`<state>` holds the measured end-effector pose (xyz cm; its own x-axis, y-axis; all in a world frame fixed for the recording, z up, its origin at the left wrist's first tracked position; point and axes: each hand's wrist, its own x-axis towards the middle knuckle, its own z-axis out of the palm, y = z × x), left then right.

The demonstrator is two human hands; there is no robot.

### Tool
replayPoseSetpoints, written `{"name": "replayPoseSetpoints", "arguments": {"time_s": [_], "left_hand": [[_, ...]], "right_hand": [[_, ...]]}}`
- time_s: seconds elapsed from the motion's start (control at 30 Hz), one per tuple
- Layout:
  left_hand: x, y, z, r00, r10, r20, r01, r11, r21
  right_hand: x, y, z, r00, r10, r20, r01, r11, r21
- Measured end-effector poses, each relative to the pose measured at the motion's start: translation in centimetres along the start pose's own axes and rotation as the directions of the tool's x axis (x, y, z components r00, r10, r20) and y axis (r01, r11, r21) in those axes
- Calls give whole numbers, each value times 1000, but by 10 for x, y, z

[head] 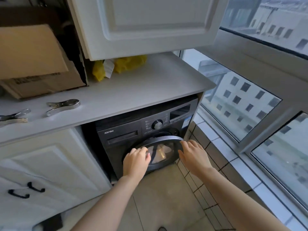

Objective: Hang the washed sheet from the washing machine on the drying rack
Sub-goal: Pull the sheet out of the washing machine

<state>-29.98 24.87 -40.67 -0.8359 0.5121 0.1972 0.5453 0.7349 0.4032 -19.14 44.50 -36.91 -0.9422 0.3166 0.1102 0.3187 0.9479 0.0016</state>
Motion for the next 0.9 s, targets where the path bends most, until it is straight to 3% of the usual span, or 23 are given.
{"name": "replayPoseSetpoints", "arguments": {"time_s": [0.13, 0.3, 0.43, 0.57, 0.63, 0.73, 0.9], "left_hand": [[34, 11, 47, 976, -205, 80, 209, 976, -53], [69, 14, 101, 857, -465, 222, 505, 843, -187], [99, 13, 134, 619, -660, 425, 785, 502, -364], [120, 15, 152, 354, -633, 689, 858, -73, -508], [128, 15, 158, 307, -569, 763, 818, -253, -517], [135, 13, 169, 277, -516, 810, 732, -433, -526], [143, 11, 185, 245, -472, 847, 640, -577, -507]], "right_hand": [[47, 28, 34, 992, -73, 105, 70, 997, 28], [98, 49, 78, 970, -111, 216, 92, 991, 96], [126, 60, 114, 935, -111, 336, 63, 987, 150], [147, 69, 146, 897, -138, 420, 61, 980, 192], [156, 71, 159, 884, -156, 440, 65, 975, 214], [167, 72, 173, 877, -175, 447, 79, 971, 225], [174, 76, 189, 863, -206, 461, 102, 965, 241]]}}
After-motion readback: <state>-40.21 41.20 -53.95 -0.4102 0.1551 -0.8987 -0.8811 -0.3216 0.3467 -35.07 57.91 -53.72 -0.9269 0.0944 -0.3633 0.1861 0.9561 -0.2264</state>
